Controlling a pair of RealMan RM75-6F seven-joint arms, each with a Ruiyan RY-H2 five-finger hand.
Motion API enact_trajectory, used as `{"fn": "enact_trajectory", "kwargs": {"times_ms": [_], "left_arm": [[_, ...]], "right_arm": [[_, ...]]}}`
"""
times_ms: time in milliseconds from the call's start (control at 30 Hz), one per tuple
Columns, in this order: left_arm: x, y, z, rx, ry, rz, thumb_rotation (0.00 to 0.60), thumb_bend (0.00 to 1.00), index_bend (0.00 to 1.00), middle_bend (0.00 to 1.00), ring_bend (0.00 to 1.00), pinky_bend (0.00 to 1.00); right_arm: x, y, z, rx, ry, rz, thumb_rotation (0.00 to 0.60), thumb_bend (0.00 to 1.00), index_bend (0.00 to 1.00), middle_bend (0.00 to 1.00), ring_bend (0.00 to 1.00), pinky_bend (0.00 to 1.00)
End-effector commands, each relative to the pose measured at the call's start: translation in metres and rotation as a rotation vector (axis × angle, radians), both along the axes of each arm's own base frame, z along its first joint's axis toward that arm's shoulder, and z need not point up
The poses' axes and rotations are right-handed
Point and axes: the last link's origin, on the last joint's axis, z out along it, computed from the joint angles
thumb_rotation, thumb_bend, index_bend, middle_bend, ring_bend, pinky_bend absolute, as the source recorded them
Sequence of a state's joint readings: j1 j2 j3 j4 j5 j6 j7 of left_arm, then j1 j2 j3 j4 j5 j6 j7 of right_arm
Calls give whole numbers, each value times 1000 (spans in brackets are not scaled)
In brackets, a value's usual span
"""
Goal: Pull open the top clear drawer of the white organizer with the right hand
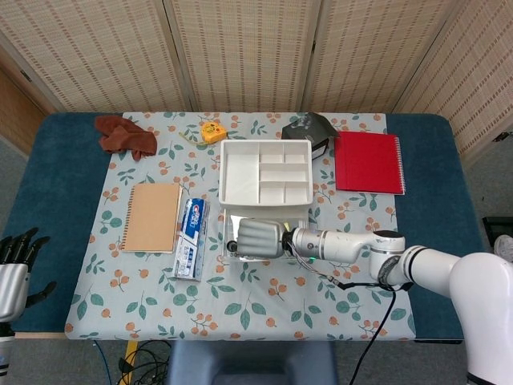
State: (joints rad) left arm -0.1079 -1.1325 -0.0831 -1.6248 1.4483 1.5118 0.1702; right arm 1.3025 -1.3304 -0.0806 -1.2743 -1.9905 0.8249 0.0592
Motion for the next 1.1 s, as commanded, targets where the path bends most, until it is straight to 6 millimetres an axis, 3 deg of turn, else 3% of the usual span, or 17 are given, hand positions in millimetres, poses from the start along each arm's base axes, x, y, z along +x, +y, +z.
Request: {"fn": "enact_trajectory", "kwargs": {"times_ms": [33,333,700,1100], "left_arm": [[0,0,0,2,1,1,600,151,195,123,134,106],[-1,0,1,2,1,3,600,151,195,123,134,106],[0,1,0,-1,1,-3,600,151,195,123,134,106],[0,1,-1,-3,1,-3,600,151,195,123,135,106]], "right_arm": [[-1,0,-2,1,6,5,600,266,406,832,950,1000],[-2,-1,-3,6,-2,6,600,289,419,832,950,1000],[-8,-3,-2,-8,3,4,600,375,550,832,950,1000],[-12,-4,-2,-23,-4,-4,600,394,644,833,950,1000]]}}
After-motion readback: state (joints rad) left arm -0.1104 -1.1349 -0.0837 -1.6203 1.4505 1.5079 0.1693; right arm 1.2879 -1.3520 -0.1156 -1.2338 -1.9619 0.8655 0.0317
